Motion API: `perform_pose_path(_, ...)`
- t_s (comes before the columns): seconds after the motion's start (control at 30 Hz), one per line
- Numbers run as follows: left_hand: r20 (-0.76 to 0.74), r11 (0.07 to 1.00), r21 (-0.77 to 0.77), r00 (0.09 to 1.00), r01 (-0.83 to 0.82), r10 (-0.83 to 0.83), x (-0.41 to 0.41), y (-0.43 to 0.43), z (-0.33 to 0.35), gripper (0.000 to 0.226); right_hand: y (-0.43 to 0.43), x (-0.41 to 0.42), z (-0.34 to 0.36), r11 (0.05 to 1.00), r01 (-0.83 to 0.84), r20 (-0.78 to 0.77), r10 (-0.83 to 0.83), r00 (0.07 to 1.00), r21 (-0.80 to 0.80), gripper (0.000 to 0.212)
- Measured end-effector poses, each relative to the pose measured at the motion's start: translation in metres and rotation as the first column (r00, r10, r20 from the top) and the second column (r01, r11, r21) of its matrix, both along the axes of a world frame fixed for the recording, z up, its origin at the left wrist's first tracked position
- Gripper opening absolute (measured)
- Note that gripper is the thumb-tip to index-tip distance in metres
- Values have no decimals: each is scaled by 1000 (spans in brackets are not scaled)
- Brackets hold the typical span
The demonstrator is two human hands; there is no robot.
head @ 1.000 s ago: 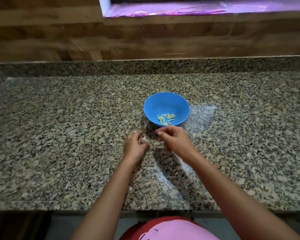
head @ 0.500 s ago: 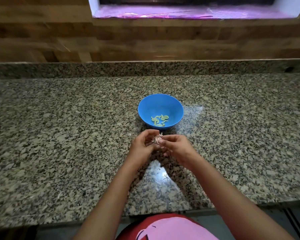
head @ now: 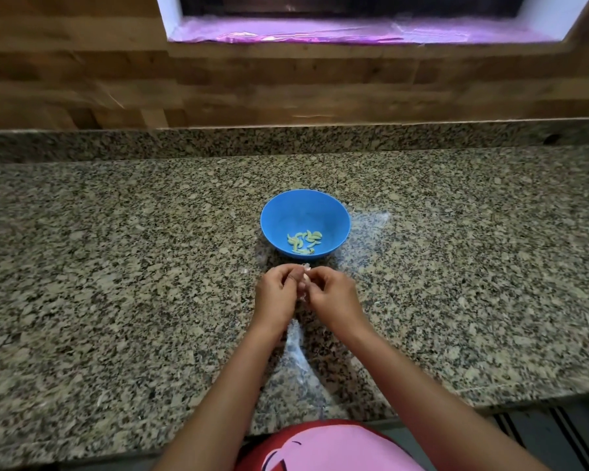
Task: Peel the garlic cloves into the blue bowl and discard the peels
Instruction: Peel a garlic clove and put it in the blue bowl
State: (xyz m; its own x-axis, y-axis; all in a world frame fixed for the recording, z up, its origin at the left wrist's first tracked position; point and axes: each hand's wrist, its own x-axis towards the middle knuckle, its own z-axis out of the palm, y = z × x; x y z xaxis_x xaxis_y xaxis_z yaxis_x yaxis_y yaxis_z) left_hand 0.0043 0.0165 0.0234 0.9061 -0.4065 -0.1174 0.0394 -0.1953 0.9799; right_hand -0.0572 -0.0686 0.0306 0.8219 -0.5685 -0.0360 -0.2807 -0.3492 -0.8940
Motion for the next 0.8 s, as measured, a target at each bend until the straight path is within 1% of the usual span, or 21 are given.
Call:
perform_pose_path(0.03,48,999,49,999,-17,14,-1,-1,-2,18,2,-1,0,999,3,-8,-3,1000,-45,13)
perform_pose_path(0.07,88,994,104,996,-33,24,-3,-2,-4,20,4,-1,-1,998,11,-12,-12,1000,-56,14)
perform_pose_path(0.13,152,977,202,988,-70,40,-6,-4,-8,23,8,-1,-5,999,36,-26,-37,999,-39,15)
perform_pose_path(0.23,211,959,255,975,-121,67,-8,-5,-12,24,13,1,-12,998,64,-39,-65,997,-29,13)
perform_pose_path(0.37,177,956,260,980,-139,94,-7,-9,-16,24,14,1,-13,997,77,-21,-77,997,-24,12)
perform_pose_path(0.47,102,963,205,983,-172,154,-3,-7,-15,25,17,0,-14,999,49,2,-49,999,18,10)
perform_pose_path(0.53,42,978,175,994,-111,106,1,-5,-16,24,15,2,-16,990,59,-6,-59,998,126,10)
perform_pose_path(0.57,-24,988,136,997,-76,80,3,-3,-17,23,12,4,-17,977,61,-21,-58,998,203,11)
perform_pose_path(0.63,-170,998,36,983,-57,62,8,2,-15,24,5,6,-15,928,36,-43,-22,999,370,11)
perform_pose_path(0.67,-187,996,38,979,-75,81,10,5,-15,22,2,7,-13,895,27,-46,-7,999,445,10)
perform_pose_path(0.73,-46,983,167,996,-71,80,16,12,-14,17,-1,7,-12,847,28,-40,-8,999,532,6)
perform_pose_path(0.8,65,960,276,997,-47,30,19,19,-13,22,-3,8,-14,829,29,-47,-3,999,559,4)
